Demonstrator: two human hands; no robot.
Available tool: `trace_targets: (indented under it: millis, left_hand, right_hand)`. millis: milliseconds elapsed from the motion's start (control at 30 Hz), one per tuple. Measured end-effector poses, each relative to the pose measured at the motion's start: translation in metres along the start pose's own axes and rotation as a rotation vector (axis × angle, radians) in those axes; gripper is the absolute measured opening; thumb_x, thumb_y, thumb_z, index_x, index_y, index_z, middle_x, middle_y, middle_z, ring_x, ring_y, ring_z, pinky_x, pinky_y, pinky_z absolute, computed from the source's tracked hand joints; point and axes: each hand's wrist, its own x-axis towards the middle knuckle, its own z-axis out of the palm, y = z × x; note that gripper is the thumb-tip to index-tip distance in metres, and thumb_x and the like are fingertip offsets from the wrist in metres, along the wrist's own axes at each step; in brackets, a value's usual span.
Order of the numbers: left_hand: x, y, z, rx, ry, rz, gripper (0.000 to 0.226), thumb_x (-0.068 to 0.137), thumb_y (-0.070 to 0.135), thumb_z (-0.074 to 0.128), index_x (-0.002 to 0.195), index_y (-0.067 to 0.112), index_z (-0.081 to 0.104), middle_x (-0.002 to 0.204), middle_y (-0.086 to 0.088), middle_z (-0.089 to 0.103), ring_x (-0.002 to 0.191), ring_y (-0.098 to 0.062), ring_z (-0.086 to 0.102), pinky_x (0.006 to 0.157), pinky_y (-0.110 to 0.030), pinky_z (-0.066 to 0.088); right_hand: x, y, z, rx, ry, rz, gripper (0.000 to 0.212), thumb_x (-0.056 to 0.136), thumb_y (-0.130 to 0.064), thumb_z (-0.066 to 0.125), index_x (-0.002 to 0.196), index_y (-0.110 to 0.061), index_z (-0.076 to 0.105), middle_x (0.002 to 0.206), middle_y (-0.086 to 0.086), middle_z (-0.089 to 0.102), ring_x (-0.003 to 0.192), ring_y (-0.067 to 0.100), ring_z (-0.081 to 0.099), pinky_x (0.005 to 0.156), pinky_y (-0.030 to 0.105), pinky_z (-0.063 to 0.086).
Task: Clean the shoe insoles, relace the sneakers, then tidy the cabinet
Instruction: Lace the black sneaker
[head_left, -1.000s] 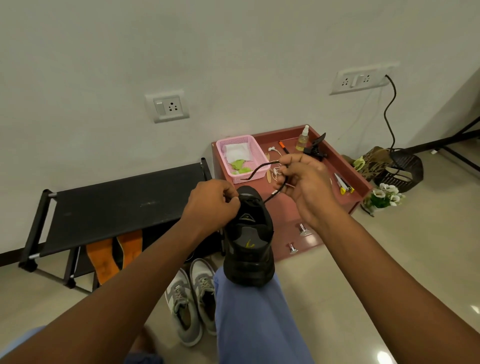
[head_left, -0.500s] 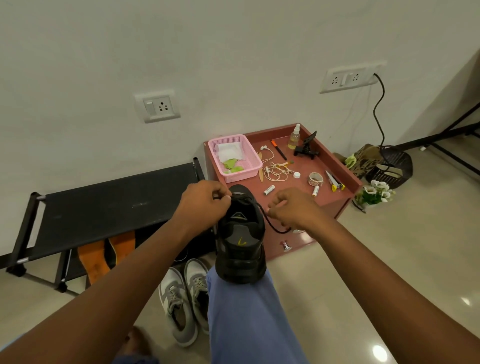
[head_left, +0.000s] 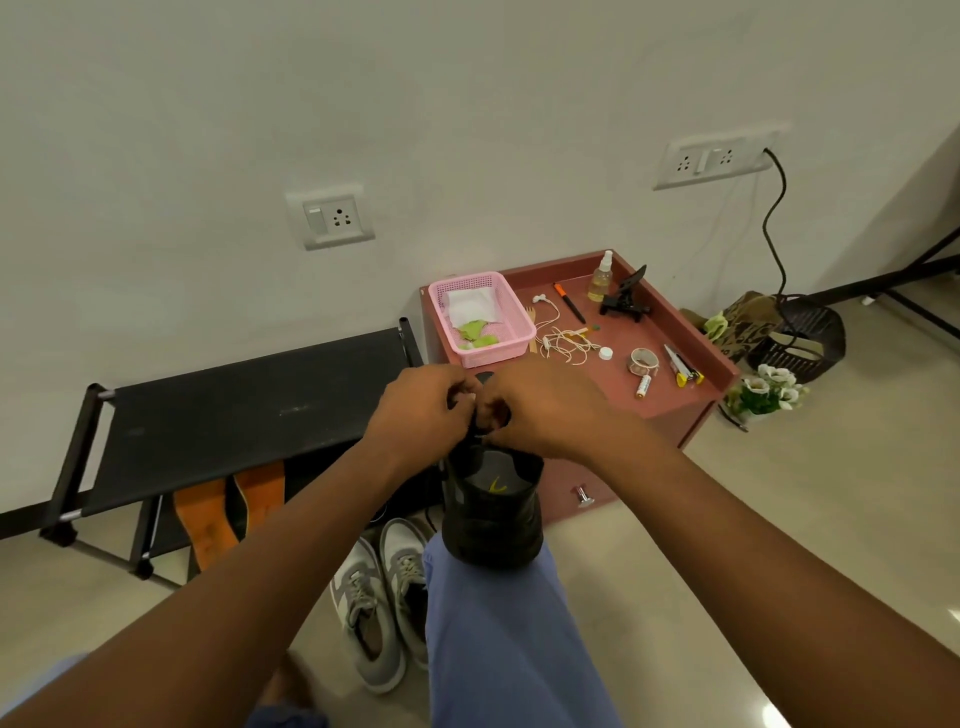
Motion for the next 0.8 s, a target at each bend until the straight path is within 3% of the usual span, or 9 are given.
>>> trace_targets:
  millis: [67, 133, 267, 400, 500, 600, 733, 800]
  left_hand:
    - [0.0, 0.0, 0.002, 0.021, 0.002, -0.001, 0.019, 0.099, 0.017, 0.058, 0.097, 0.033, 0.069, 0.097, 0.006, 0.072, 0.087, -0.011, 0.067, 0.083, -0.034, 0.058]
    - [0.0, 0.0, 0.003, 0.046, 0.01, -0.007, 0.017, 0.099, 0.018, 0.057, 0.102, 0.027, 0.071, 0.1, 0.003, 0.072, 0.089, -0.015, 0.067, 0.086, -0.04, 0.059]
    - [-0.002, 0.002, 0.006, 0.071, 0.006, 0.003, 0.022, 0.1, 0.017, 0.055, 0.111, 0.024, 0.072, 0.105, 0.001, 0.073, 0.094, -0.017, 0.067, 0.092, -0.044, 0.058]
    - [-0.003, 0.002, 0.007, 0.056, -0.011, -0.014, 0.025, 0.102, 0.016, 0.051, 0.114, 0.023, 0.071, 0.11, 0.0, 0.072, 0.097, -0.019, 0.066, 0.093, -0.044, 0.057]
    - [-0.006, 0.0, 0.008, 0.006, -0.016, -0.022, 0.023, 0.099, 0.02, 0.048, 0.107, 0.022, 0.069, 0.101, 0.001, 0.068, 0.09, -0.016, 0.063, 0.088, -0.045, 0.057]
    - [-0.014, 0.0, 0.009, -0.075, -0.043, -0.022, 0.027, 0.085, 0.032, 0.047, 0.103, 0.022, 0.064, 0.098, 0.002, 0.061, 0.09, -0.017, 0.059, 0.086, -0.045, 0.054]
    - [-0.015, 0.0, 0.009, -0.13, -0.058, -0.019, 0.029, 0.079, 0.035, 0.056, 0.107, 0.029, 0.06, 0.109, 0.006, 0.059, 0.099, -0.016, 0.058, 0.085, -0.032, 0.048]
    - [-0.011, 0.0, 0.007, -0.125, -0.057, -0.009, 0.026, 0.083, 0.027, 0.066, 0.108, 0.031, 0.061, 0.111, 0.007, 0.059, 0.099, -0.014, 0.058, 0.081, -0.026, 0.045]
  right_hand:
    - [0.007, -0.003, -0.005, -0.161, -0.016, -0.063, 0.012, 0.086, -0.04, 0.071, 0.077, -0.032, 0.069, 0.079, -0.008, 0.059, 0.075, 0.021, 0.058, 0.06, 0.029, 0.046]
    - [0.013, -0.005, -0.007, -0.222, -0.082, -0.089, 0.016, 0.088, -0.033, 0.068, 0.073, -0.033, 0.063, 0.077, -0.005, 0.056, 0.073, 0.024, 0.057, 0.061, 0.03, 0.047]
    - [0.016, -0.008, -0.001, -0.336, -0.15, -0.098, 0.004, 0.095, -0.024, 0.064, 0.091, -0.024, 0.062, 0.074, 0.0, 0.045, 0.072, 0.026, 0.05, 0.062, 0.032, 0.041]
    - [0.018, -0.009, 0.002, -0.385, -0.159, -0.094, 0.019, 0.093, -0.018, 0.066, 0.089, -0.023, 0.048, 0.068, -0.002, 0.035, 0.072, 0.025, 0.048, 0.063, 0.034, 0.04]
    - [0.02, -0.009, 0.004, -0.364, -0.129, -0.073, 0.01, 0.091, -0.021, 0.067, 0.099, -0.018, 0.061, 0.081, 0.002, 0.053, 0.079, 0.028, 0.056, 0.064, 0.034, 0.043]
    - [0.018, -0.005, 0.008, -0.299, -0.061, -0.064, 0.02, 0.09, -0.027, 0.067, 0.109, -0.019, 0.066, 0.1, 0.008, 0.066, 0.091, 0.031, 0.065, 0.067, 0.034, 0.047]
    - [0.015, 0.0, 0.013, -0.263, 0.065, -0.072, 0.018, 0.089, -0.036, 0.065, 0.103, -0.025, 0.068, 0.095, 0.005, 0.066, 0.086, 0.029, 0.065, 0.062, 0.032, 0.039]
    - [0.012, 0.003, 0.014, -0.227, 0.123, -0.069, 0.012, 0.087, -0.036, 0.064, 0.096, -0.027, 0.067, 0.089, 0.003, 0.065, 0.081, 0.027, 0.063, 0.059, 0.031, 0.037]
